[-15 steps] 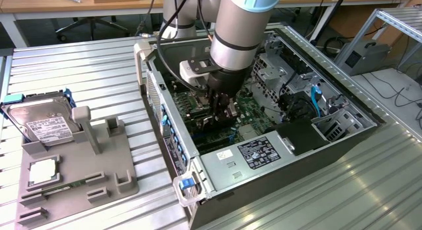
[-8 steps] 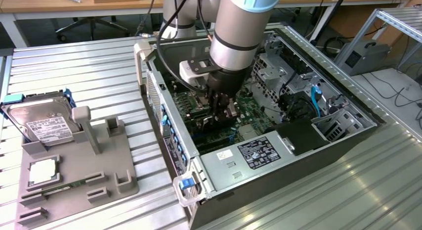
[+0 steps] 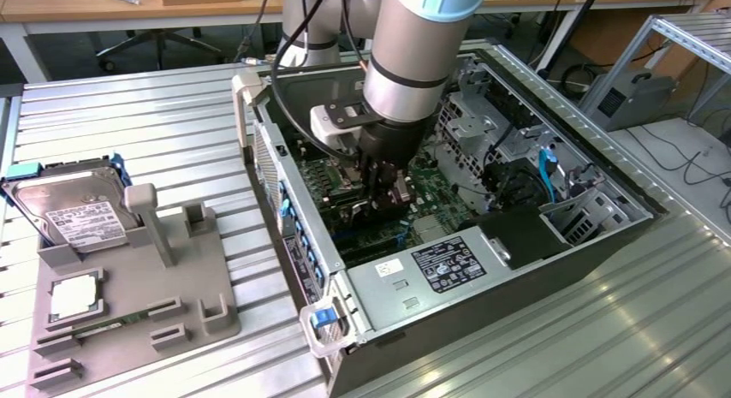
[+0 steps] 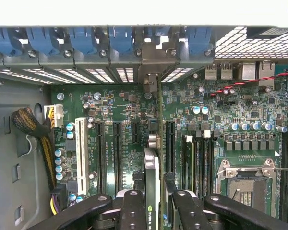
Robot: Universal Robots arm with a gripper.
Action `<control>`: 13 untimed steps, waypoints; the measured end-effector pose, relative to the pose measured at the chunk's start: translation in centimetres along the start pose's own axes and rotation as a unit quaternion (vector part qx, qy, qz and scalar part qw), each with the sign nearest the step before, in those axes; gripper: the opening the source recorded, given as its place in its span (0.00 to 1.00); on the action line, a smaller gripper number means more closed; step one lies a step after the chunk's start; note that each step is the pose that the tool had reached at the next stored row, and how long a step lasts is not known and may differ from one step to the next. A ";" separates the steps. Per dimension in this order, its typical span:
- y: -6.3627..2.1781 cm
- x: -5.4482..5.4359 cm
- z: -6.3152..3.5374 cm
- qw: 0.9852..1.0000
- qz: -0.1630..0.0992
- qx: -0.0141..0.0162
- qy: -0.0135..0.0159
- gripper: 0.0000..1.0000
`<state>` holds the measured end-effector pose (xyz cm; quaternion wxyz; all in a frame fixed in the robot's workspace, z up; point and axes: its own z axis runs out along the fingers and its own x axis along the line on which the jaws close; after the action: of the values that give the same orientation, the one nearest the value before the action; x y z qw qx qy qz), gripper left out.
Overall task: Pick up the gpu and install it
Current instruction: 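Insert the gpu into the slot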
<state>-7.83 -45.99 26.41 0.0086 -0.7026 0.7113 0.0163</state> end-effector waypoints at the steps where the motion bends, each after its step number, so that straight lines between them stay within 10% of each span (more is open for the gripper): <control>1: 0.00 0.0 0.00 1.000 0.000 0.000 0.000 0.26; 10: 0.01 0.0 0.08 1.000 0.000 0.000 -0.001 0.27; 13: 0.00 0.0 0.00 1.000 0.000 0.000 0.000 0.45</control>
<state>-7.83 -45.99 26.41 0.0086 -0.7026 0.7114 0.0163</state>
